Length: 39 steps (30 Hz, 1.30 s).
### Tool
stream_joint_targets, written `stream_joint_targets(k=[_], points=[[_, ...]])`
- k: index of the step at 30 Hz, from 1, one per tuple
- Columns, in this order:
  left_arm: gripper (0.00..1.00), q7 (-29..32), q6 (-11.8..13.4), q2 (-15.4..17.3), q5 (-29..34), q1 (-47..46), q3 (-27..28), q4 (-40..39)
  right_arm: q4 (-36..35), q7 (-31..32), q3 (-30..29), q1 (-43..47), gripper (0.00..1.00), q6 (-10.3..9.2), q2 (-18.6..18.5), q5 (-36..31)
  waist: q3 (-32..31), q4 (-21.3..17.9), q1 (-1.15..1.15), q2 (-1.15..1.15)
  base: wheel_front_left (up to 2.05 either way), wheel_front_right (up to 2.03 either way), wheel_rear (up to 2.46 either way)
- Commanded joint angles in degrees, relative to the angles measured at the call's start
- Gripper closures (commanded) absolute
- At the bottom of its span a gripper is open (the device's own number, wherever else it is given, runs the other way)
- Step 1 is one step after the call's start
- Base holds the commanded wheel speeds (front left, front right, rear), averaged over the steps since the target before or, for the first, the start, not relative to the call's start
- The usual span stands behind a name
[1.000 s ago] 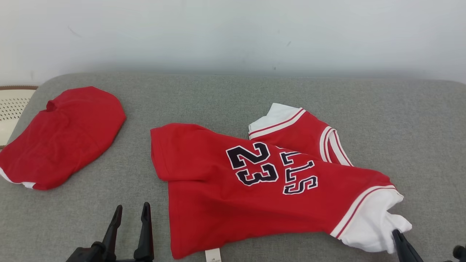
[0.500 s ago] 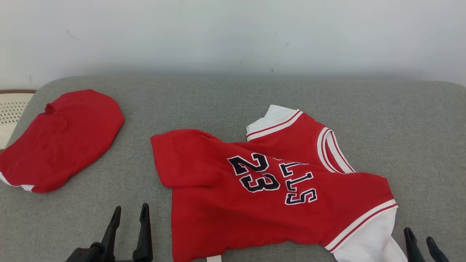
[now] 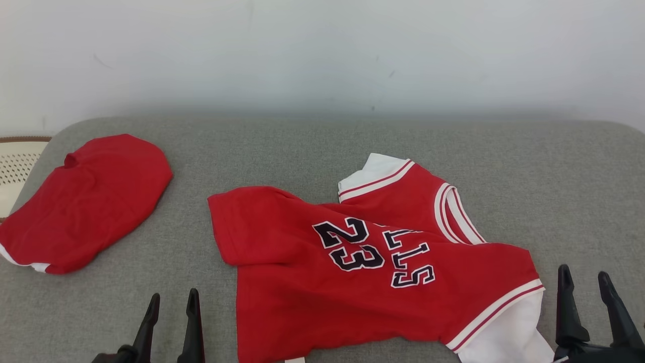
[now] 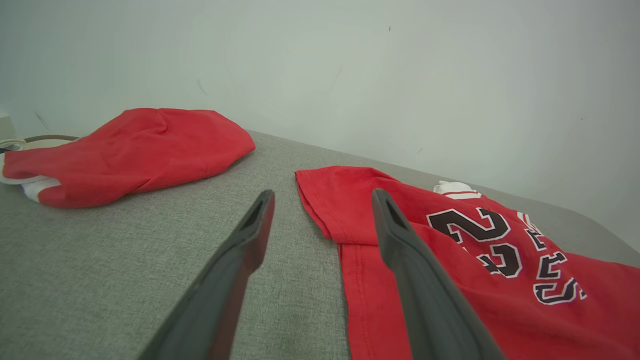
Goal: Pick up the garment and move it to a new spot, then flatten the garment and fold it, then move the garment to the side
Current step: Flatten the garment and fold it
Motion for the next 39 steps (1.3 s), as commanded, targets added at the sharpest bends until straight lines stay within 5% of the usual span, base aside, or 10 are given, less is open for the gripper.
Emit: stream_joint_targets(k=[1, 17, 31, 39], points=[[0.0, -0.08, 0.18, 0.02, 0.58, 1.32, 0.35, -0.18, 0.08, -1.77, 0.64, -0.57, 0.0, 0.03, 0.01, -0.88, -0.38, -0.19, 0.0, 0.0, 0.0, 0.0, 0.0], [0.0, -0.08, 1.19, 0.01, 4.49, 4.09, 3.36, -1.93, 6.78, -11.6, 3.14, 0.66, 0.0, 0.03, -0.15, -6.03, -2.77, -1.77, 0.0, 0.0, 0.0, 0.0, 0.0], [0.0, -0.08, 1.2, 0.06, 6.85, 4.41, 3.67, -1.62, 8.11, -16.61, 10.32, 0.59, 0.0, 0.03, -6.17, -4.56, -3.13, -3.27, 0.0, 0.0, 0.0, 0.0, 0.0], [0.0, -0.08, 1.16, 0.04, 6.98, 4.81, 3.16, -1.5, 11.77, -17.79, 11.17, -0.28, 0.0, 0.03, -5.63, -5.25, -3.59, -2.76, 0.0, 0.0, 0.0, 0.0, 0.0]])
